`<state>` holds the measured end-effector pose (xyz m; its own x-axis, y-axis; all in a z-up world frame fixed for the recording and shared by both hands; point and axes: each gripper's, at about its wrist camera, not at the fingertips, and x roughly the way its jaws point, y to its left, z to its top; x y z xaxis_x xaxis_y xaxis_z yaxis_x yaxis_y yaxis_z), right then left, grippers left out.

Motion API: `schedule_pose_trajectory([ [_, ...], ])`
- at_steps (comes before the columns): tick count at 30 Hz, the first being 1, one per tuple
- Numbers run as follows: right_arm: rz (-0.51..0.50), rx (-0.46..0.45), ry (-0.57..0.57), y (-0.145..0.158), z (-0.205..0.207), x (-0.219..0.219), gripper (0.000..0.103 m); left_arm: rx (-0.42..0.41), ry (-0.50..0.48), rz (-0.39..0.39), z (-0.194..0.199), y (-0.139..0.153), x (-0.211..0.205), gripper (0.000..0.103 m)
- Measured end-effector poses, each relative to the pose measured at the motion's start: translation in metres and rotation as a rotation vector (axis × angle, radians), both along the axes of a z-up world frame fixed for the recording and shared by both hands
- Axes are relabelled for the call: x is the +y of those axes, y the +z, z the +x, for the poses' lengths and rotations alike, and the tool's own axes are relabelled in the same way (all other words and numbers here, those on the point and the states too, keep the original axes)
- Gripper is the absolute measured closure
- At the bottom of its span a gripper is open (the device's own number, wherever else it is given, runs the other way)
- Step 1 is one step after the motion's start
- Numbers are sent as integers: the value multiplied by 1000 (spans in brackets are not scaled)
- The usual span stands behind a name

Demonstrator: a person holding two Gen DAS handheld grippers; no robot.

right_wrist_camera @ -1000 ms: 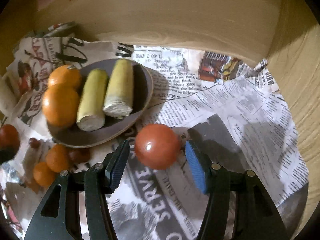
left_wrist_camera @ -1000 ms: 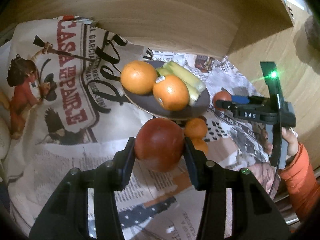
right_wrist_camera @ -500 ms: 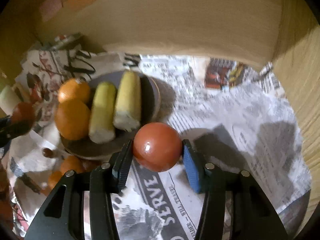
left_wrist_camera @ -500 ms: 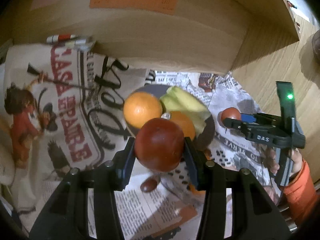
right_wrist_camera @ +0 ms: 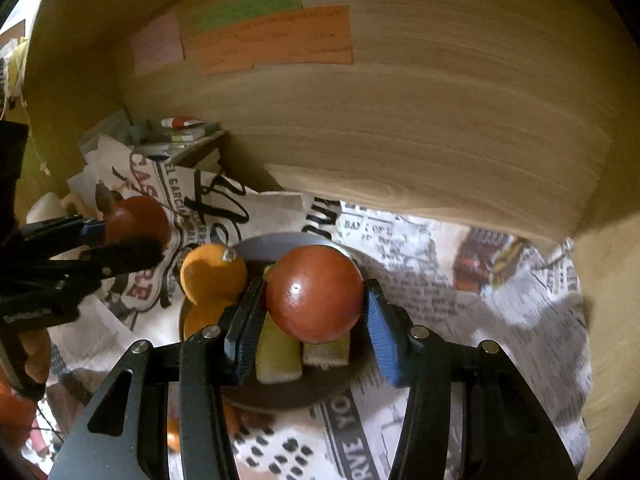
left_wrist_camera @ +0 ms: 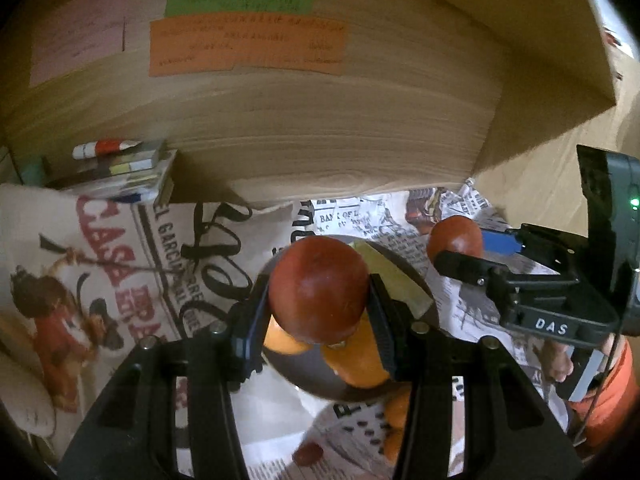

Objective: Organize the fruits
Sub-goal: 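Carry both tomatoes onto the grey plate with the left and right tools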

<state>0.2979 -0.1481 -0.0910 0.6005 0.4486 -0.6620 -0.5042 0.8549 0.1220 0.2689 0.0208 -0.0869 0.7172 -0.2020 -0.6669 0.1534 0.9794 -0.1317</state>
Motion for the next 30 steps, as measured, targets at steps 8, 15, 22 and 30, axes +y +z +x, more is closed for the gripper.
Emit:
schedule_pose_trajectory([
  [8, -43, 49, 49, -15, 32, 25, 57, 78, -15, 1, 40, -14, 3, 56],
  [15, -76, 81, 56, -32, 55, 40, 57, 143, -37, 37, 75, -36, -2, 56],
  [22, -93, 120, 76, -44, 76, 49, 57, 189, -22, 12, 95, -54, 9, 56],
  [30, -97, 132, 106, -47, 74, 51, 56, 199, -37, 12, 94, -51, 12, 53],
])
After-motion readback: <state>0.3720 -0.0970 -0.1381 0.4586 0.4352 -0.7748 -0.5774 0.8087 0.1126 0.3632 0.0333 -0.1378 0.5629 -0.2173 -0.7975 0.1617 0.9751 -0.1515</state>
